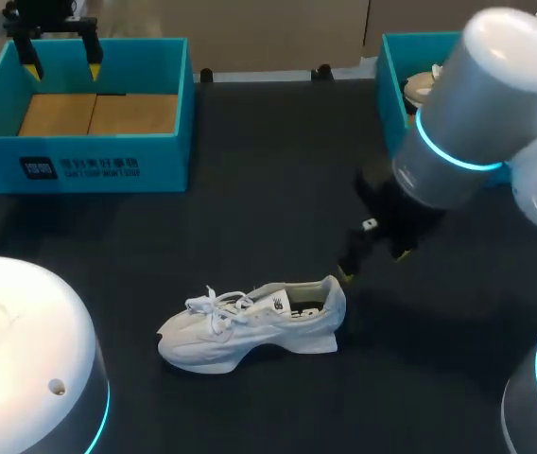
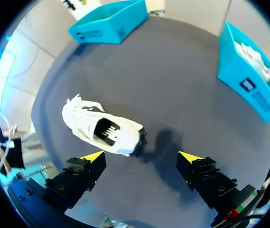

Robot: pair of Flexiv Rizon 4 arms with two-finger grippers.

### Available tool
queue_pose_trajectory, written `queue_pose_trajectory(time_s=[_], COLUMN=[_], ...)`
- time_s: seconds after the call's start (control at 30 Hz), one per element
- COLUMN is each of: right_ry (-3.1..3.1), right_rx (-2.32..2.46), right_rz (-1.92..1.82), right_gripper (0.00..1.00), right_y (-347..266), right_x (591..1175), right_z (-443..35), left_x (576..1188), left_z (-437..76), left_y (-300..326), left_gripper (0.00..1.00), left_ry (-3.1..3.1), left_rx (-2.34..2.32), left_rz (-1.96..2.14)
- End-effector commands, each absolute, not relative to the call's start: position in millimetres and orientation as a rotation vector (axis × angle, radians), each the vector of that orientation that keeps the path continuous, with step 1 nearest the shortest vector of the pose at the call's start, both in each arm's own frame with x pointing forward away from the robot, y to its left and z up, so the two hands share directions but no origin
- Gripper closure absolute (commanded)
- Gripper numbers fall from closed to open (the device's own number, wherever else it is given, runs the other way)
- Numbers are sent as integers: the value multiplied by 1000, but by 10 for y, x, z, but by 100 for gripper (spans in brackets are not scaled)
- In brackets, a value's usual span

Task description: Take the shoe out of the shoebox, open the shoe tongue, remove and reinsert the insole, then place the shoe into the shoebox

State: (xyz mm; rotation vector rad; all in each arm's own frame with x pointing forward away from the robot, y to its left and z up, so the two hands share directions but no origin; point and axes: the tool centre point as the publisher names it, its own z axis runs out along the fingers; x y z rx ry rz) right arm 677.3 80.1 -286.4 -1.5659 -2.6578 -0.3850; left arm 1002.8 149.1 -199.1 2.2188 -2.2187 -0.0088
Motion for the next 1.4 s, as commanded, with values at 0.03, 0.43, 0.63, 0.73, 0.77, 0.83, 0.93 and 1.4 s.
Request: queue_pose_trajectory(time_s=[0.03, 0.43, 0.63, 0.73, 0.77, 0.83, 0.93, 1.4], right_ry=[-2412, -2491, -2669, -2691, -2691, -2691, -2691, -2616], right_rx=[-591, -490, -176, -72, -72, -72, -72, -89], right_rz=[-1401, -1353, -1360, -1442, -1442, -1442, -1442, -1586], right_gripper=[0, 0, 0, 0, 0, 0, 0, 0], right_y=[526, 556, 423, 388, 388, 388, 388, 162], right_x=[6647, 6667, 6732, 6705, 6705, 6705, 6705, 6788], right_z=[-2913, -2927, -3245, -3337, -3337, -3337, -3337, -3622], left_x=[10021, 10021, 10021, 10021, 10021, 10021, 10021, 10021], left_z=[-1993, -1993, -1993, -1993, -1993, -1993, -1993, -1993], left_y=[1494, 1494, 1494, 1494, 1494, 1494, 1494, 1494], left_gripper=[0, 0, 0, 0, 0, 0, 0, 0], left_ry=[-2219, -2219, -2219, -2219, -2219, -2219, -2219, -2219], left_rx=[2219, 2219, 2219, 2219, 2219, 2219, 2219, 2219], left_rz=[-7, -7, -7, -7, -7, -7, -7, -7])
